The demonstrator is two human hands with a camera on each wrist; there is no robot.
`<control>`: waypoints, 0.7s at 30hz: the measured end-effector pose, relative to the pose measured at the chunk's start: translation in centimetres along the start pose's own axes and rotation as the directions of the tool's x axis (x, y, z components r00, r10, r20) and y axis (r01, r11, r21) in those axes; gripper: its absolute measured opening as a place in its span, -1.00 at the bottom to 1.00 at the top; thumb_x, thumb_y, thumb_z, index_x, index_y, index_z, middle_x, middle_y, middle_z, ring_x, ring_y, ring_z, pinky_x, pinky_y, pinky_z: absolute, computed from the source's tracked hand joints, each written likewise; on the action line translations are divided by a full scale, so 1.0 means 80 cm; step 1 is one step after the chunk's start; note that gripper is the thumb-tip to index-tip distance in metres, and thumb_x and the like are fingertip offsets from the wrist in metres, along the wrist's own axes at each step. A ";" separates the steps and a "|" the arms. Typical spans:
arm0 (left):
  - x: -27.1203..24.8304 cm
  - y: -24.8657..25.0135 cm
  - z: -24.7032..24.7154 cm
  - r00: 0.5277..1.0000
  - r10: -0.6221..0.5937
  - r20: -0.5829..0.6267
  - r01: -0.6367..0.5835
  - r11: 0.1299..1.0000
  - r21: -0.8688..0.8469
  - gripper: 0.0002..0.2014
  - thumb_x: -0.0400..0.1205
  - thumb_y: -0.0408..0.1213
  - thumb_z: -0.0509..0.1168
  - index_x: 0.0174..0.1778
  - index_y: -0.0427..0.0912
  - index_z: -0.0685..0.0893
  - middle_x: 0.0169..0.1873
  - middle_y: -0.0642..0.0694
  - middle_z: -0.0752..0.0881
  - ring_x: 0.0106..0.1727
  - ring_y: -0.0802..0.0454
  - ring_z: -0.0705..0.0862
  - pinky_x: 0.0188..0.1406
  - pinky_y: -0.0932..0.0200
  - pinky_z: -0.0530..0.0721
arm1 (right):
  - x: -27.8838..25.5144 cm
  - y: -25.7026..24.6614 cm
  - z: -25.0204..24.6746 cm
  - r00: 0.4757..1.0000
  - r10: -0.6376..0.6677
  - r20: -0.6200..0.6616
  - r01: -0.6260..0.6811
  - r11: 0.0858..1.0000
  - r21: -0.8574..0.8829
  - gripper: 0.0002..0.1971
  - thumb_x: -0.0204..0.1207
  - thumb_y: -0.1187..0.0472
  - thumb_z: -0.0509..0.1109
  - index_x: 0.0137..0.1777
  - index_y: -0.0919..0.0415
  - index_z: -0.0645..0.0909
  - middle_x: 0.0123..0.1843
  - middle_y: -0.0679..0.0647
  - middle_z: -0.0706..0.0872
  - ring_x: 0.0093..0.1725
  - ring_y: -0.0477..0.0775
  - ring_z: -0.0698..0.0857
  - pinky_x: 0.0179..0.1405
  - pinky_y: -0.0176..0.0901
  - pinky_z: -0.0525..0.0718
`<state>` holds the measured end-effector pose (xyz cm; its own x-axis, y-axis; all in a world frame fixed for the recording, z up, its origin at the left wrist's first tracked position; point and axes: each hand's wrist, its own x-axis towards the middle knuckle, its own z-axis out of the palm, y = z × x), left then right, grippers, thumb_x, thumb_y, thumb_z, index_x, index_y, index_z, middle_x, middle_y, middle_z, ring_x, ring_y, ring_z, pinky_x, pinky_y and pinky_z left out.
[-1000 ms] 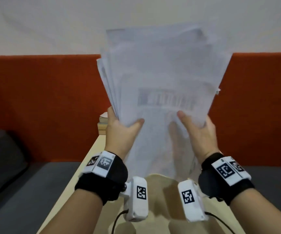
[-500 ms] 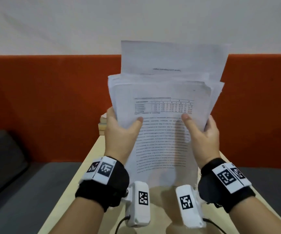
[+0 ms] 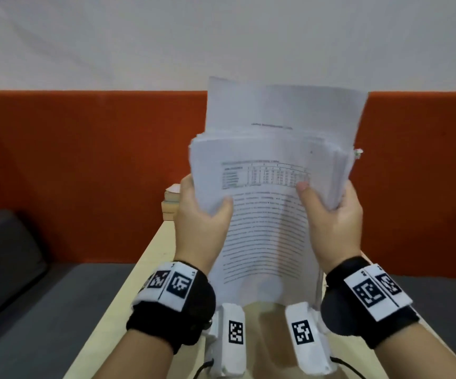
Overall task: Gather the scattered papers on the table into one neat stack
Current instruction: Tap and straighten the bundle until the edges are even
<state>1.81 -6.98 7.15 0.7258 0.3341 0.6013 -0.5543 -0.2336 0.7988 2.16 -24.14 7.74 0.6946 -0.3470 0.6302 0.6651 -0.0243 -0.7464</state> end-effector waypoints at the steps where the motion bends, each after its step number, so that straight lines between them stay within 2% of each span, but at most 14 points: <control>1: 0.002 0.006 0.004 0.999 0.030 0.020 -0.031 0.999 0.019 -0.61 0.54 -0.41 0.40 0.21 -0.03 0.47 -0.13 0.28 0.63 -0.11 0.39 0.65 -0.35 0.67 0.59 | 0.000 -0.002 0.003 1.000 -0.016 -0.007 0.016 0.999 -0.031 -0.84 0.48 0.16 0.49 -0.08 -0.07 0.56 -0.13 -0.08 0.74 -0.16 -0.13 0.78 -0.25 -0.22 0.74; 3: 0.009 0.016 0.006 0.997 0.079 -0.005 -0.079 0.996 0.029 -0.59 0.55 -0.39 0.39 0.25 -0.03 0.43 -0.10 0.29 0.59 -0.12 0.40 0.63 -0.38 0.69 0.57 | 0.005 -0.008 0.005 0.997 -0.043 -0.058 0.042 0.999 -0.031 -0.81 0.46 0.11 0.50 -0.03 -0.03 0.54 -0.11 -0.09 0.74 -0.11 -0.03 0.78 -0.19 -0.14 0.77; 6: 0.016 0.011 -0.002 0.997 0.059 -0.049 -0.058 0.998 0.034 -0.55 0.52 -0.29 0.44 0.26 0.00 0.41 -0.03 0.15 0.64 -0.10 0.34 0.65 -0.40 0.69 0.55 | 0.004 -0.006 -0.007 0.995 -0.016 -0.100 0.015 1.000 -0.006 -0.64 0.40 0.05 0.55 0.11 0.04 0.50 -0.05 -0.15 0.73 -0.12 -0.22 0.76 -0.18 -0.29 0.73; 7: 0.015 0.007 -0.005 0.999 0.014 -0.038 -0.013 0.999 0.031 -0.57 0.52 -0.28 0.44 0.25 -0.03 0.45 -0.02 0.10 0.68 -0.12 0.36 0.65 -0.41 0.68 0.56 | 0.000 -0.002 -0.011 0.996 0.027 -0.081 -0.029 0.999 -0.016 -0.65 0.39 0.05 0.56 0.10 0.03 0.53 -0.04 -0.15 0.74 -0.13 -0.26 0.76 -0.19 -0.31 0.73; 9: 0.009 -0.002 -0.009 0.997 -0.073 -0.009 0.073 0.997 -0.005 -0.64 0.53 -0.29 0.43 0.19 -0.04 0.48 -0.05 0.10 0.72 -0.11 0.37 0.68 -0.35 0.63 0.63 | -0.007 0.005 -0.015 0.992 0.126 -0.017 -0.126 0.992 -0.009 -0.70 0.39 0.10 0.56 0.08 0.03 0.61 -0.02 -0.10 0.79 -0.11 -0.18 0.79 -0.19 -0.26 0.74; 12: 0.003 -0.011 -0.006 0.995 -0.095 -0.040 0.093 0.995 -0.046 -0.60 0.54 -0.32 0.41 0.22 0.04 0.42 -0.08 0.13 0.71 -0.08 0.26 0.74 -0.21 0.44 0.71 | -0.001 0.006 -0.016 0.995 0.083 -0.059 -0.083 0.997 0.004 -0.78 0.43 0.15 0.54 0.01 0.01 0.58 -0.05 -0.06 0.78 -0.11 -0.08 0.78 -0.25 -0.34 0.73; 14: -0.005 -0.014 -0.004 0.994 -0.104 -0.038 0.102 0.993 -0.052 -0.61 0.55 -0.32 0.40 0.19 0.07 0.41 -0.11 0.21 0.68 -0.14 0.37 0.70 -0.29 0.57 0.64 | 0.002 0.006 -0.016 0.995 0.089 -0.034 -0.089 0.996 0.008 -0.79 0.45 0.19 0.52 0.01 -0.02 0.57 -0.03 -0.09 0.77 -0.08 -0.13 0.77 -0.26 -0.41 0.70; 16: -0.009 -0.011 -0.003 0.992 -0.127 -0.005 0.127 0.991 -0.033 -0.61 0.55 -0.29 0.41 0.20 0.07 0.42 -0.12 0.29 0.66 -0.20 0.46 0.69 -0.34 0.65 0.59 | -0.001 0.010 -0.017 0.989 0.133 0.060 -0.132 0.991 -0.019 -0.80 0.47 0.24 0.49 0.02 -0.02 0.62 -0.02 -0.12 0.79 -0.04 -0.15 0.78 -0.24 -0.39 0.70; 17: -0.006 -0.005 -0.005 0.992 -0.125 0.006 0.125 0.992 -0.028 -0.57 0.54 -0.25 0.42 0.26 0.05 0.41 -0.11 0.27 0.67 -0.17 0.43 0.71 -0.29 0.60 0.63 | -0.002 0.011 -0.018 0.983 0.160 0.092 -0.158 0.987 -0.034 -0.80 0.46 0.26 0.49 0.01 -0.02 0.64 -0.02 -0.11 0.80 -0.03 -0.11 0.79 -0.21 -0.33 0.71; 19: 0.014 0.015 -0.012 0.997 -0.074 -0.016 0.073 0.996 -0.045 -0.37 0.49 -0.13 0.44 0.43 0.02 0.32 -0.07 0.16 0.70 -0.06 0.17 0.78 -0.06 0.26 0.76 | 0.000 0.013 -0.023 0.969 0.215 0.125 -0.215 0.977 -0.014 -0.78 0.44 0.28 0.51 0.01 -0.02 0.67 -0.01 -0.07 0.83 -0.03 -0.04 0.83 -0.17 -0.23 0.74; 20: 0.028 0.030 -0.017 0.999 -0.017 -0.040 0.016 0.999 -0.038 -0.25 0.44 -0.04 0.43 0.51 0.04 0.24 -0.07 0.13 0.70 -0.02 0.06 0.77 0.05 0.09 0.76 | 0.002 0.014 -0.026 0.959 0.238 0.152 -0.242 0.970 0.009 -0.76 0.42 0.29 0.52 0.03 -0.01 0.68 0.00 -0.05 0.85 -0.03 -0.04 0.84 -0.16 -0.21 0.76; 21: 0.045 0.048 -0.022 0.997 0.050 -0.051 -0.050 0.999 0.002 -0.16 0.40 0.03 0.41 0.57 0.07 0.17 -0.05 0.10 0.69 0.03 0.02 0.74 0.15 0.02 0.71 | 0.003 0.014 -0.028 0.949 0.256 0.182 -0.264 0.964 0.019 -0.74 0.41 0.29 0.53 0.06 0.00 0.69 0.01 -0.04 0.86 -0.01 -0.04 0.84 -0.12 -0.17 0.77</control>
<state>1.52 -5.06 12.35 0.6756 0.3683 0.6387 -0.5887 -0.2520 0.7681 2.46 -26.38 6.56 0.8797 -0.1653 0.4458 0.4632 0.0859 -0.8821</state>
